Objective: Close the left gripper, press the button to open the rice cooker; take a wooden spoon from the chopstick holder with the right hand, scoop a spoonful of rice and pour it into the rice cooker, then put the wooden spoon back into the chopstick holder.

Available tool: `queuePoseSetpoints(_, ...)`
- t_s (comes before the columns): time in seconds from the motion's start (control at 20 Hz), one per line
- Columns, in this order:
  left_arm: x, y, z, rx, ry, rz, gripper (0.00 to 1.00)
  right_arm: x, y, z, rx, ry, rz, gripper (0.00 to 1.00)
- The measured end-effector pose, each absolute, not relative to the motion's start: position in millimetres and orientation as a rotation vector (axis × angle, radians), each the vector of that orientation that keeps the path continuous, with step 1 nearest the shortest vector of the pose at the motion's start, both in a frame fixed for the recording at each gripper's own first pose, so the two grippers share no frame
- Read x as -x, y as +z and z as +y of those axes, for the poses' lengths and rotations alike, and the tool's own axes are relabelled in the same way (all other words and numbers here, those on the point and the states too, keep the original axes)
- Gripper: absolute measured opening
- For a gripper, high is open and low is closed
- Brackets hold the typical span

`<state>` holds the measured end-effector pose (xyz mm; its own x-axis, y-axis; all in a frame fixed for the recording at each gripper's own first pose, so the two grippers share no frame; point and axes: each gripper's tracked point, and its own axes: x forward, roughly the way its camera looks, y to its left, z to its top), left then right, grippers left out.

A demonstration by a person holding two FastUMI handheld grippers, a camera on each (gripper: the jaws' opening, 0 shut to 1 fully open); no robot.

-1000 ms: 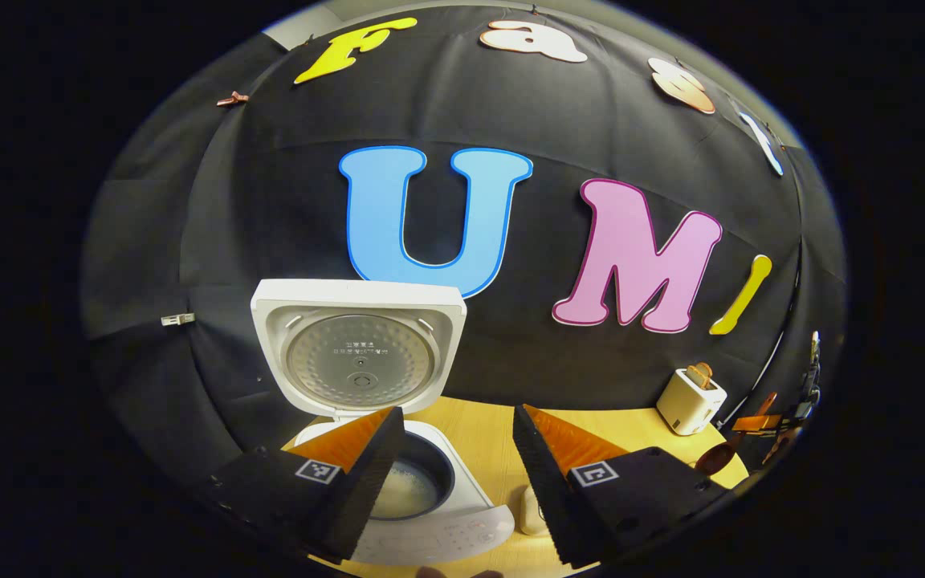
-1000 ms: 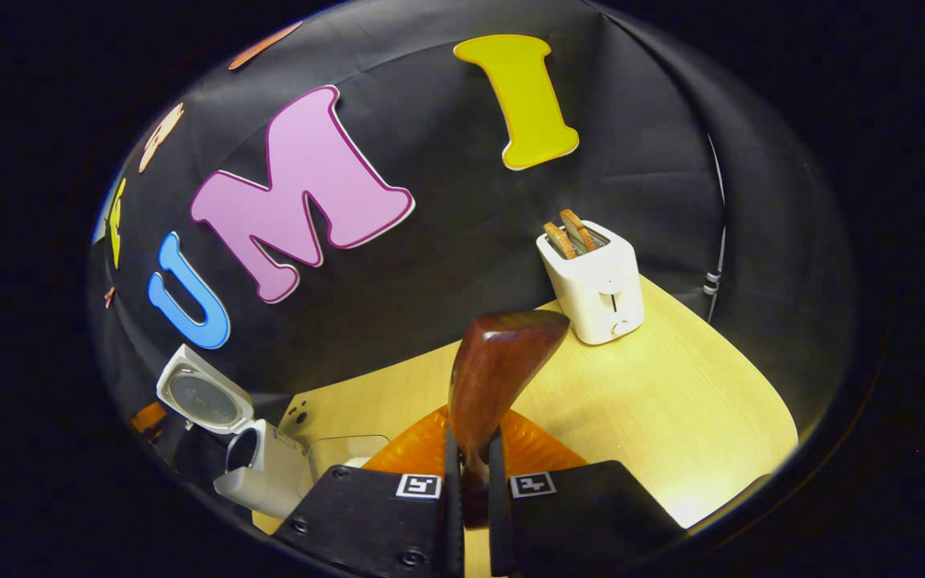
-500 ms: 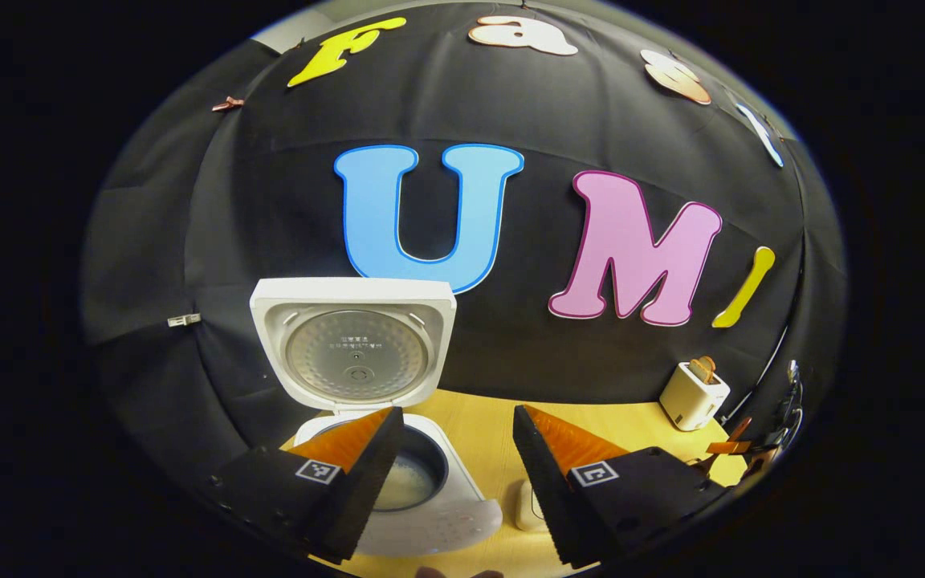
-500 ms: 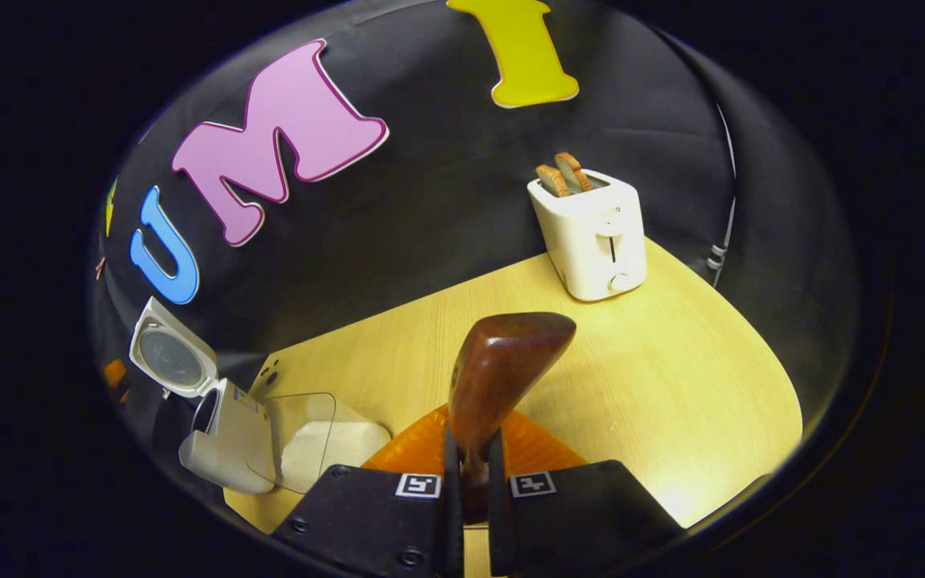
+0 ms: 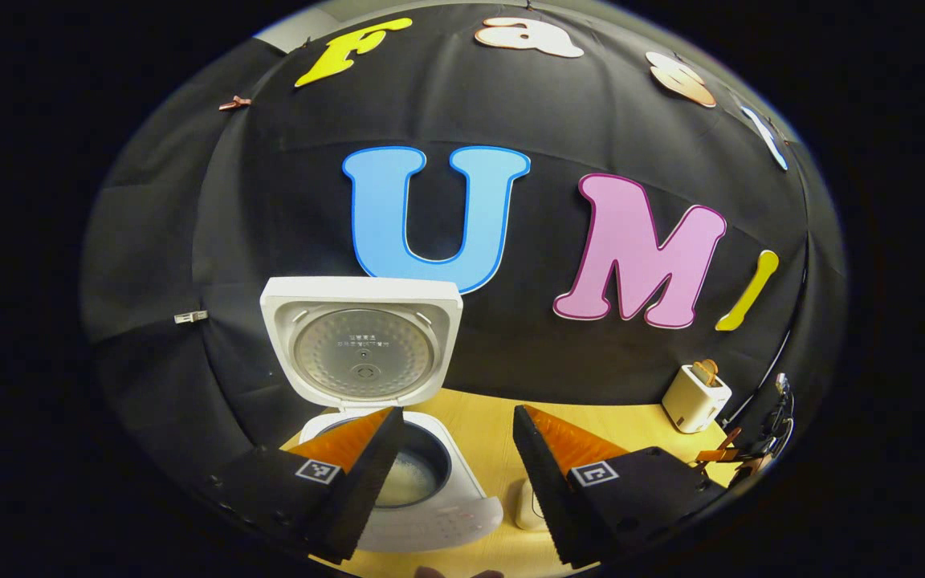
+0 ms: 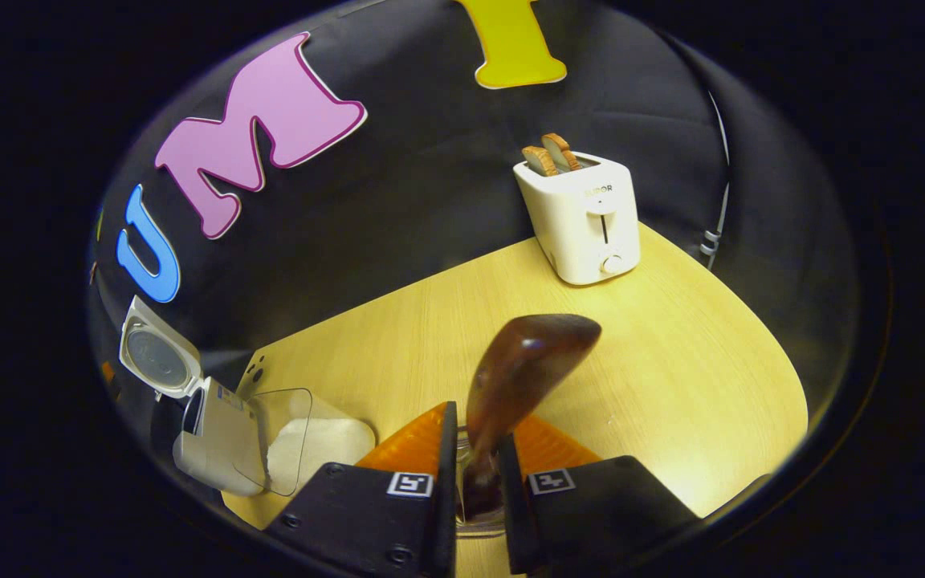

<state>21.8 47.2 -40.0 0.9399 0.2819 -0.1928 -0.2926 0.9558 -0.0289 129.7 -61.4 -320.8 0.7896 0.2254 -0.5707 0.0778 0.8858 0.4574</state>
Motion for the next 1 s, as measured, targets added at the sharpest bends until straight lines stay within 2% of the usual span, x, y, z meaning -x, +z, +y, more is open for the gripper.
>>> queuePoseSetpoints(0.15,-23.6,-32.2,50.4,0.05,0.294,0.169,0.88,-124.9,-316.3,-70.3,-0.501,0.056,0.656,0.39)
queuePoseSetpoints(0.2,-25.4,-28.6,50.6,0.048,0.293,0.161,0.88,-121.2,-312.5,-73.3,-0.506,0.047,0.652,0.3)
queuePoseSetpoints(0.25,-27.5,-24.7,51.6,0.045,0.291,0.152,0.88,-118.3,-308.1,-75.7,-0.511,0.045,0.647,0.47)
queuePoseSetpoints(0.3,-30.8,-19.9,52.6,0.039,0.289,0.142,0.88,-114.9,-303.4,-77.5,-0.516,0.041,0.639,0.53)
queuePoseSetpoints(0.35,-34.1,-16.4,52.9,0.033,0.287,0.133,0.88,-111.6,-298.4,-80.7,-0.518,0.033,0.628,0.53)
queuePoseSetpoints(0.4,-38.5,-11.0,53.5,0.028,0.284,0.123,0.88,-109.0,-292.3,-84.1,-0.518,0.024,0.614,0.37)
queuePoseSetpoints(0.45,-43.1,-6.4,54.2,0.022,0.281,0.112,0.88,-106.4,-285.9,-87.0,-0.515,0.017,0.599,0.39)
queuePoseSetpoints(0.5,-48.2,-0.2,56.8,0.014,0.284,0.102,0.88,-102.9,-278.3,-89.6,-0.509,0.011,0.583,0.45)
queuePoseSetpoints(0.55,-54.1,6.5,61.2,0.002,0.289,0.088,0.88,-99.8,-271.4,-92.2,-0.498,0.008,0.57,0.63)
queuePoseSetpoints(0.6,-60.9,15.2,66.7,-0.015,0.298,0.073,0.88,-96.1,-264.5,-94.4,-0.485,0.005,0.558,0.69)
queuePoseSetpoints(0.9,-103.0,63.9,131.9,-0.065,0.411,-0.021,0.88,-72.8,-221.4,-108.7,-0.434,-0.015,0.489,0.79)
queuePoseSetpoints(1.0,-116.9,68.0,160.0,-0.07,0.467,-0.009,0.88,-65.8,-211.1,-113.3,-0.42,-0.026,0.472,0.8)
